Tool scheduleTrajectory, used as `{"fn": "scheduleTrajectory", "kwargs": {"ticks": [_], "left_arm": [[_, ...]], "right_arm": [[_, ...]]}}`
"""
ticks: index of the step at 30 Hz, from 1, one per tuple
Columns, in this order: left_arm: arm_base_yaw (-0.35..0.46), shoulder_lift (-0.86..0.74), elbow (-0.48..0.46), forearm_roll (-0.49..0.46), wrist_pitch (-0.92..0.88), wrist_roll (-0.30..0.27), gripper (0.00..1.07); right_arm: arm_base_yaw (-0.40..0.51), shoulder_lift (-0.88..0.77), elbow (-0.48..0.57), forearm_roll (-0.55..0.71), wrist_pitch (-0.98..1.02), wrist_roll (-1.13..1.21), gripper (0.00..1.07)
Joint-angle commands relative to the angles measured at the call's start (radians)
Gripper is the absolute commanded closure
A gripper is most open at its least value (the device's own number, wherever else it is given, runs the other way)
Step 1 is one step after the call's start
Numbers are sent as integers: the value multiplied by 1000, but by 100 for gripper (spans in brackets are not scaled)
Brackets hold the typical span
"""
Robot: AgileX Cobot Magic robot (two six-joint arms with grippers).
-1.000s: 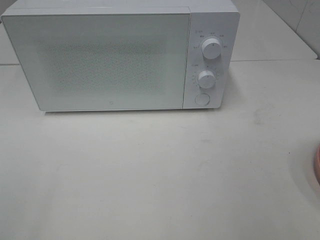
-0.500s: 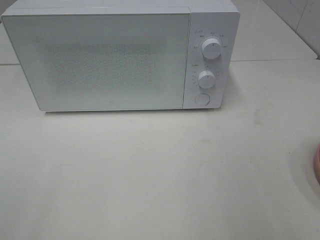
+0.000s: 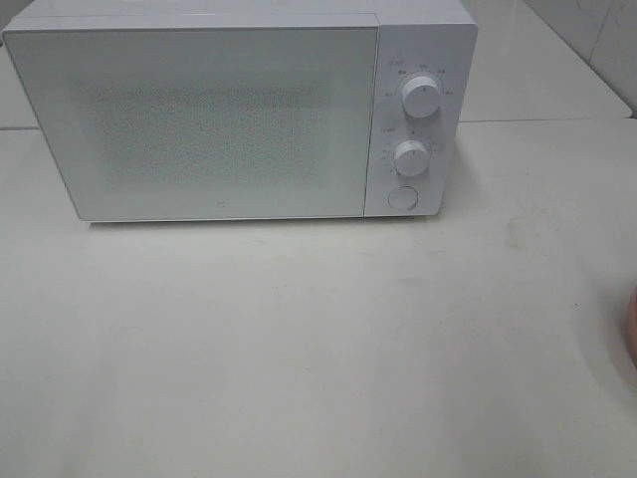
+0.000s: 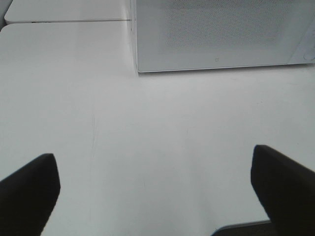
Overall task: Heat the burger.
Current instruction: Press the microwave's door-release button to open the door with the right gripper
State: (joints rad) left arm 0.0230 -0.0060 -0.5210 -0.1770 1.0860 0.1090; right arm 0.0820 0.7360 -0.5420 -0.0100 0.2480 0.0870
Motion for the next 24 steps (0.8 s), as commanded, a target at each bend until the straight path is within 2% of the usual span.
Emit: {"fn": "scheduleTrajectory", "kwargs": {"ticks": [1,9,15,17,21,23,24], "left_arm": [[0,-23,3,0,-14,-1,9],[0,-23,3,0,-14,-1,9],[0,-23,3,0,-14,-1,9],[0,-23,3,0,-14,-1,9],[0,-23,3,0,-14,-1,9],[0,-23,3,0,-14,-1,9],[0,-23,3,0,-14,-1,9]], "right_arm": [[-5,51,-1,0,-71,8,32],[-5,244,-1,1,-292,11,32],[0,312,15,1,-403,11,32],[46,376,80,1,-609,1,32],[91,423,119,24,-722,-29,32],[138,468,149,123,-797,-101,32],[138,468,149,123,-797,-101,32]]}}
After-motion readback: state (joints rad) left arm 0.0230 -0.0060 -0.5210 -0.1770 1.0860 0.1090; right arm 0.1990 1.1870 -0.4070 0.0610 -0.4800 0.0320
